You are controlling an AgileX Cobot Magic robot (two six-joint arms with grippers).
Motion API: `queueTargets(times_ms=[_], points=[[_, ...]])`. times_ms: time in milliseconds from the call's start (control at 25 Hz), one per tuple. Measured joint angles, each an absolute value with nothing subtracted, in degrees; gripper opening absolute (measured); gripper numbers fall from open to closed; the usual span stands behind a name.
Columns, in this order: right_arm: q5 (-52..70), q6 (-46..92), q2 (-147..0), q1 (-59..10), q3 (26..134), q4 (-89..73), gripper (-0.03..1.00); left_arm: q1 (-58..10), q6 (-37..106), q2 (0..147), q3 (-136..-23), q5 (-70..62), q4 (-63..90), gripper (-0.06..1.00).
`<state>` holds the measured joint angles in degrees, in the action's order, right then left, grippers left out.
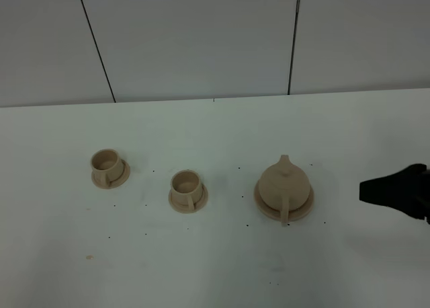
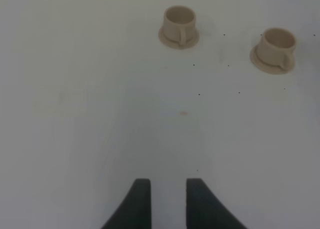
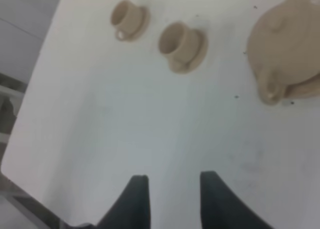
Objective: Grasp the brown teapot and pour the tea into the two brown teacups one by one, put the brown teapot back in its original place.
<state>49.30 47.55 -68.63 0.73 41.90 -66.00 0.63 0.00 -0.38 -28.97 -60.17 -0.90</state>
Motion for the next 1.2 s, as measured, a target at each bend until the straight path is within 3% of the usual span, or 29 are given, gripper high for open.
queueTargets(times_ms=[160,320,560,800,1200], points=[[48.75,43.57,-76.72,0.19,46.61,-61.14,0.24,0.63,0.00,-0.38,-28.97,-60.17,-0.90,0.24],[42.70,35.57,-81.43,-6.26,50.80,-51.38,0.24,0.63,0.00,-0.38,-28.97,-60.17,-0.90,0.24],[36.95,9.85,-85.52,-19.61,56.87,-27.41,0.24,0.63,0.00,-0.38,-28.97,-60.17,-0.90,0.24],[44.40,-13.97,-91.05,-26.54,63.56,-4.96,0.24,0.63,0.00,-0.38,-28.97,-60.17,-0.90,0.24],[55.02,-18.03,-106.13,-27.75,82.02,-6.44,0.24,0.63,0.00,-0.38,-28.97,-60.17,-0.90,0.24]])
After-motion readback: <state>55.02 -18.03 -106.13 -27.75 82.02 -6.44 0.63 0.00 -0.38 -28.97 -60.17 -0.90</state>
